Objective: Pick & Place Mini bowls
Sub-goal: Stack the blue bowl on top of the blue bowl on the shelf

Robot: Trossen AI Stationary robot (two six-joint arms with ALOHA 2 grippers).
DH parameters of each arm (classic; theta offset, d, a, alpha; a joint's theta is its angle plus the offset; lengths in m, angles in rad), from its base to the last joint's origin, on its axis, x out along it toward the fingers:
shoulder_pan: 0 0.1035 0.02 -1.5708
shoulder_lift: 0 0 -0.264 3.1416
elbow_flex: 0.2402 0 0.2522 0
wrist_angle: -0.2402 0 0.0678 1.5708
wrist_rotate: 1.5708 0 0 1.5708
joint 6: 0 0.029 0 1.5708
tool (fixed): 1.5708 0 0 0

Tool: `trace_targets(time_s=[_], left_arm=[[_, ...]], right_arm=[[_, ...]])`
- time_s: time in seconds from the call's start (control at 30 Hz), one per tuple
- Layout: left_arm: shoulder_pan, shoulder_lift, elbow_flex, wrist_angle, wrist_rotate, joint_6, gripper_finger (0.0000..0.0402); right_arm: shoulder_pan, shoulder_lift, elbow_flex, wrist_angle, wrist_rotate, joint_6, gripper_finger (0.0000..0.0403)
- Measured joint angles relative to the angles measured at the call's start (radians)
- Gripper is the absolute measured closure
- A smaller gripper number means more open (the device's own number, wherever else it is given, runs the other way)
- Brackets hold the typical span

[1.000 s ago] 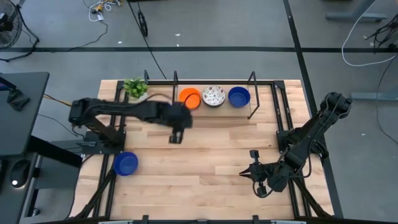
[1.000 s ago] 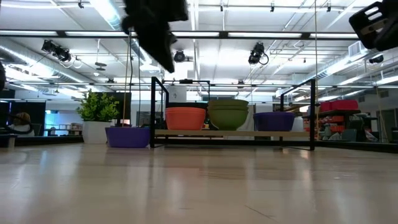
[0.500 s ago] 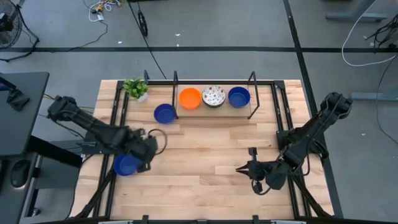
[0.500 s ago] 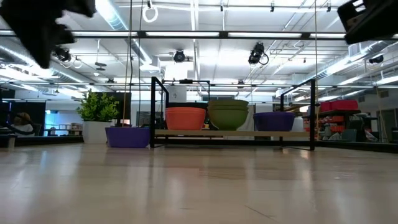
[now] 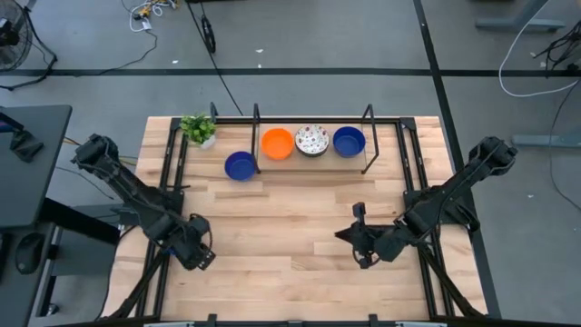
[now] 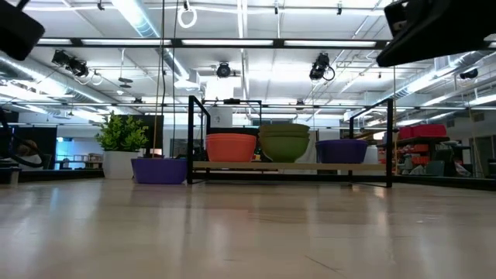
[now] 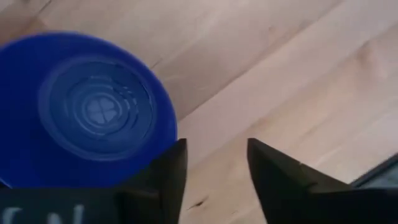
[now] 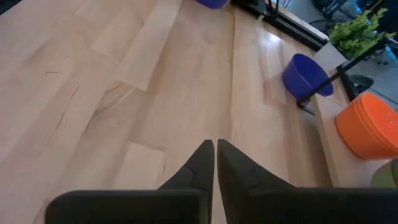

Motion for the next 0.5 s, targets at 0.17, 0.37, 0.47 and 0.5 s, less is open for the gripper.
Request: trace_targets(time_s=[0.17,0.37,0.47,0.5], left_arm=[[-0.044,0.031,-0.001,0.001,-0.045,-0.126,0.02],[-0.042,0.102,-0.001,-0.012,-0.043,-0.156,0.0229],[-0.026,0.128,-0.001,-0.021,-0.043,-0.151,0.0252],[-0.02,0.133,-0.001,-0.032,-0.043,-0.151,0.0261]], right_arm=[[-0.047,0.0,0.0,0.011,-0.059,-0.02,0.038],[-0.065,0.0,0.0,0.011,-0.112,-0.017,0.038],[-0.065,0.0,0.0,0.011,-0.113,-0.013,0.038],[-0.065,0.0,0.0,0.011,-0.113,-0.005,0.038]])
